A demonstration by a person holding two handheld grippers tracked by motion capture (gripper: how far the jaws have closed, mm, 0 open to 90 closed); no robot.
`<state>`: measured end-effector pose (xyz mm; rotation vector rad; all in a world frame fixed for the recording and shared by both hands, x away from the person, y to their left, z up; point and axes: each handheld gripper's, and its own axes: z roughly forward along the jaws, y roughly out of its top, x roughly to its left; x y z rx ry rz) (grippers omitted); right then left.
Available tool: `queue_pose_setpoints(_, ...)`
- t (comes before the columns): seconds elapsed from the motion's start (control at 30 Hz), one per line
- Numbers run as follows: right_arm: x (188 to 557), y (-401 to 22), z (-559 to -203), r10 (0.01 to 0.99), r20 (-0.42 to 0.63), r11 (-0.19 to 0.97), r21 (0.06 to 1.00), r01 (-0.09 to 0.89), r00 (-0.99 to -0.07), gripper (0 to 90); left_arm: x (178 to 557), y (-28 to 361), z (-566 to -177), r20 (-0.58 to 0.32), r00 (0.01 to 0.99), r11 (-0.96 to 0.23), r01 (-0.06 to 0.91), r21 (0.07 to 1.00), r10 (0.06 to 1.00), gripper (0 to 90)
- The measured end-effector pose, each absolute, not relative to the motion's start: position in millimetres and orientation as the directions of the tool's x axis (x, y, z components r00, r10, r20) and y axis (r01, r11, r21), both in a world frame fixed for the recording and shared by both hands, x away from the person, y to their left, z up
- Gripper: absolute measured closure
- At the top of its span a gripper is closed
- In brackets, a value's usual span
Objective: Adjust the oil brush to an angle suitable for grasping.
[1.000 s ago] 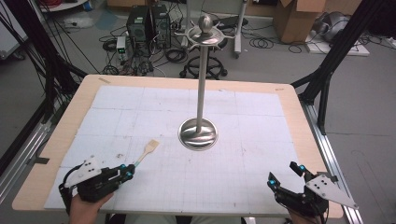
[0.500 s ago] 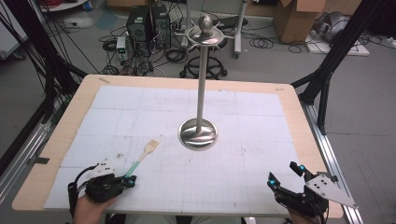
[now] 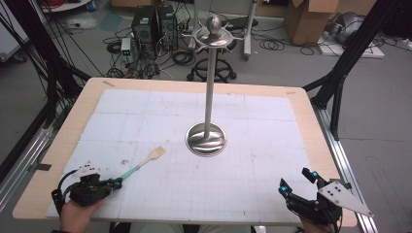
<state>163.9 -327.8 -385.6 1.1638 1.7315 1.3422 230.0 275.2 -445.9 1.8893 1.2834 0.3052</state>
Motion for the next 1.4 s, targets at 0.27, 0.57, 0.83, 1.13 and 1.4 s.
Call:
queue_pose_setpoints(0.27,164,-330,-385,0.921,0.044,0.058,0.967,0.247,-0.386,18.0,263,305,-440,-0.222,0.265,-0.002,0.647,0.763,0.939,88.9)
queue_pose_setpoints(0.57,166,-328,-385,0.919,0.032,0.074,0.965,0.252,-0.393,18.0,300,256,-421,-0.306,0.329,0.051,0.603,0.796,0.893,89.3)
queue_pose_setpoints(0.83,167,-329,-386,0.917,0.025,0.086,0.962,0.258,-0.398,18.0,326,198,-432,-0.265,0.374,-0.052,0.657,0.752,0.889,89.3)
queue_pose_setpoints(1.13,167,-328,-385,0.916,0.019,0.093,0.961,0.259,-0.400,18.1,322,184,-440,-0.232,0.423,-0.119,0.656,0.745,0.876,89.2)
queue_pose_setpoints(1.4,166,-326,-384,0.916,0.017,0.096,0.961,0.260,-0.402,18.1,304,173,-438,-0.234,0.493,-0.152,0.623,0.767,0.838,89.2)
